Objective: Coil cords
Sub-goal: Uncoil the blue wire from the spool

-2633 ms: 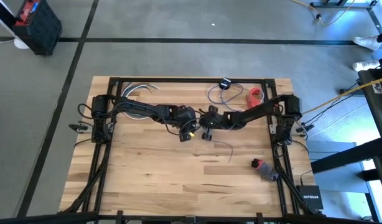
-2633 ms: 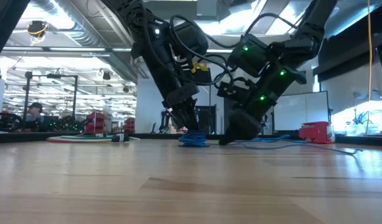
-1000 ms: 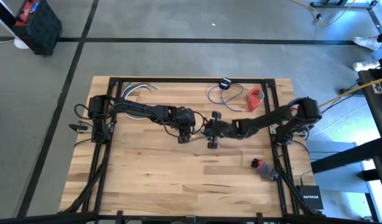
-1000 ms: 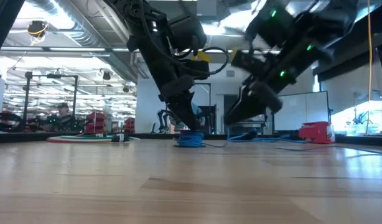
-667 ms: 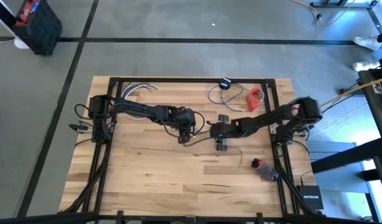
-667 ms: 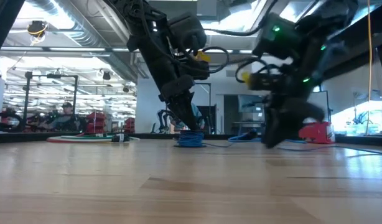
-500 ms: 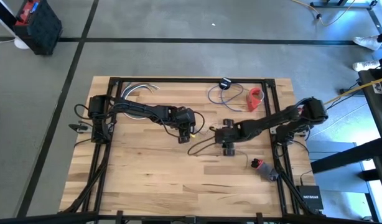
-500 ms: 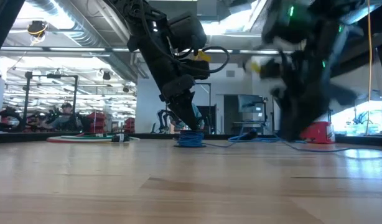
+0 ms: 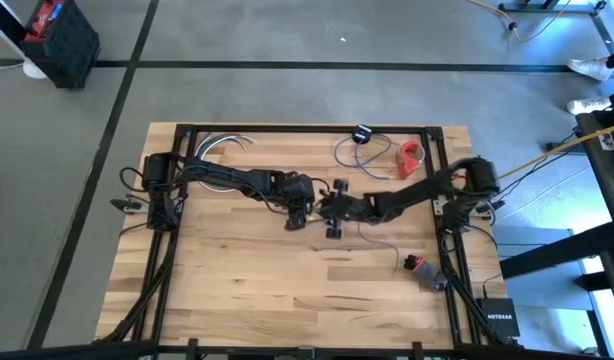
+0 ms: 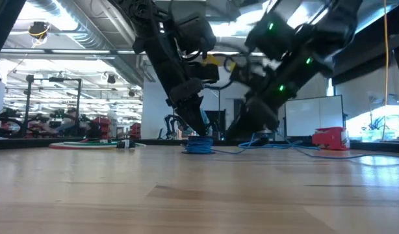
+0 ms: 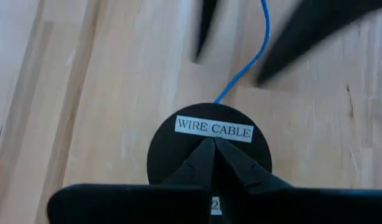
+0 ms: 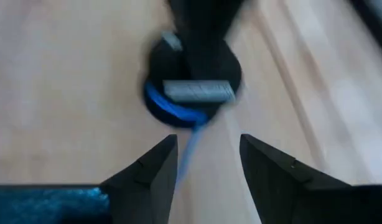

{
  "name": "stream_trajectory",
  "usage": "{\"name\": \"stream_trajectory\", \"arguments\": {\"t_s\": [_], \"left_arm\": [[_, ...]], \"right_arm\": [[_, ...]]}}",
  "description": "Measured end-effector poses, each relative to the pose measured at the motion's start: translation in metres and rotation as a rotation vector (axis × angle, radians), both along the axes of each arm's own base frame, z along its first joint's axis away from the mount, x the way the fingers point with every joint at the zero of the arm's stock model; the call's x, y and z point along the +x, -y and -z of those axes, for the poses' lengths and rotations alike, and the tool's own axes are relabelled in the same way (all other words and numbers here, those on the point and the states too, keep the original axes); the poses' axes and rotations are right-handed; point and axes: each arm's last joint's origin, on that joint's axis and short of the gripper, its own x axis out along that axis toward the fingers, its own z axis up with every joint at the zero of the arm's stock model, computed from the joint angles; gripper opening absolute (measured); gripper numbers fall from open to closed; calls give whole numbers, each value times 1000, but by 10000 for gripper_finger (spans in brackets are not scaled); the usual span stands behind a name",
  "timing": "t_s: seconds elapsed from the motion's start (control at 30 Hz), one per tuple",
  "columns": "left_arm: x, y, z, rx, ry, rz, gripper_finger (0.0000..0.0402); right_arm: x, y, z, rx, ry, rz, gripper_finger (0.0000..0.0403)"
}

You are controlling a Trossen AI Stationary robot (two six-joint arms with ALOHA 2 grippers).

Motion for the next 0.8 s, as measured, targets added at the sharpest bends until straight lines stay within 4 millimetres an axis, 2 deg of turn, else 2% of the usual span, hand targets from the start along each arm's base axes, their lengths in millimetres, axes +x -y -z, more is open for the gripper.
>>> {"name": "stream_trajectory", "arguments": {"t_s": [0.1,0.23,0.53,0.67,0.8], "left_arm": [[0,0,0,7,0,8,4],[0,0,0,8,-3,7,4],[0,0,0,9,-1,11,4],[0,0,0,8,-1,12,4],[0,0,0,8,-1,11,4]], "right_arm": [[2,17,15,88,-15,33,177],[8,29,26,166,30,7,177],[12,33,37,192,42,-8,172],[12,32,45,197,24,-10,124],[11,32,50,198,-12,-12,37]]}}
